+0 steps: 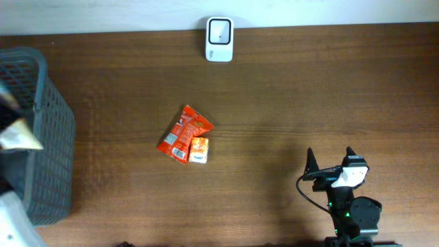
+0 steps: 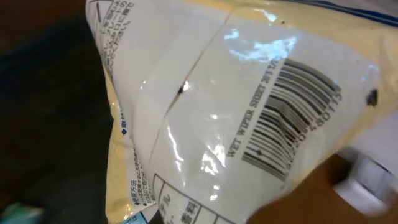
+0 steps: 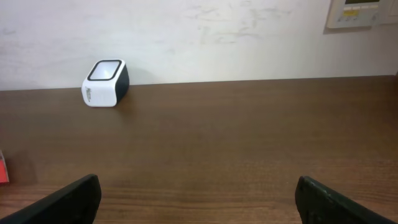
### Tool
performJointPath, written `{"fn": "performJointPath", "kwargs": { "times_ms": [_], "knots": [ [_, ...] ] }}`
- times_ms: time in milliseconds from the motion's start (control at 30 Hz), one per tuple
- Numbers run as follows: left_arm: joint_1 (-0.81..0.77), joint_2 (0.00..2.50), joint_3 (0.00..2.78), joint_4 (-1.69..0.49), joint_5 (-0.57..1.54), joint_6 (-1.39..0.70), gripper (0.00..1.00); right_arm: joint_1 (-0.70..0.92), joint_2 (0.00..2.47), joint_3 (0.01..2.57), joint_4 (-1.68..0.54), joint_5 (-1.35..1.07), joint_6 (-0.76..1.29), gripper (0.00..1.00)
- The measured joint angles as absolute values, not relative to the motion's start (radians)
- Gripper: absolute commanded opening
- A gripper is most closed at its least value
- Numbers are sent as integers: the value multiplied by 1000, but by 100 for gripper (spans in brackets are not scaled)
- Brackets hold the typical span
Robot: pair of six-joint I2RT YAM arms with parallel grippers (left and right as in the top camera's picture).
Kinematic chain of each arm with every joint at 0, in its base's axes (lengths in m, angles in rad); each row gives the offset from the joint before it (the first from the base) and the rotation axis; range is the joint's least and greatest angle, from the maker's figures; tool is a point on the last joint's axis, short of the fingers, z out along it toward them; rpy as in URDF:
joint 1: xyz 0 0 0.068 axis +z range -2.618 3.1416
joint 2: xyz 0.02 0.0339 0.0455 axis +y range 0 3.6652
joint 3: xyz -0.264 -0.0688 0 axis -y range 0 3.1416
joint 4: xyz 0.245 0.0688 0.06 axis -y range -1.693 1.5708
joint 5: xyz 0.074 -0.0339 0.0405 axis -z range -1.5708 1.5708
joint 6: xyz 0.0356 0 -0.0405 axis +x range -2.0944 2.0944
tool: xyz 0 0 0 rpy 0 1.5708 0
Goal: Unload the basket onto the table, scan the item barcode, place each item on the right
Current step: 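Carry the white snack bag out and release it on the table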
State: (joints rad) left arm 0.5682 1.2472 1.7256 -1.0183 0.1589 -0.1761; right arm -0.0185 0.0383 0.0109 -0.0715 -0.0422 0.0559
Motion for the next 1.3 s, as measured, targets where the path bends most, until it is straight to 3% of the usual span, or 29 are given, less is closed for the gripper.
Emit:
{"fn": "performJointPath", "kwargs": {
  "times_ms": [333, 700, 767, 800, 933, 1033, 1133, 1300],
  "knots": [
    [108, 1353, 1546, -1030, 48, -176, 0, -19, 38, 11, -72, -42, 56, 99],
    [-124, 1687, 1319, -859, -80, -248, 0, -19, 39, 11, -72, -43, 56, 99],
    [-140, 1734, 1318, -842, -78, -263, 29, -19, 38, 11, -72, -42, 56, 99],
    [-150, 1761, 1318, -833, -74, -270, 50, -19, 38, 11, -72, -43, 56, 99],
    [-195, 1820, 1318, -822, -60, -290, 89, -19, 38, 11, -72, -43, 56, 99],
    [-220, 1821, 1321, -824, -60, -298, 91, -19, 38, 11, -72, -43, 56, 99],
    [-221, 1820, 1352, -853, -62, -298, 99, -19, 39, 11, -72, -43, 56, 99],
    [-214, 1736, 1527, -913, -115, -299, 99, -19, 38, 11, -72, -43, 56, 99]
  ]
}}
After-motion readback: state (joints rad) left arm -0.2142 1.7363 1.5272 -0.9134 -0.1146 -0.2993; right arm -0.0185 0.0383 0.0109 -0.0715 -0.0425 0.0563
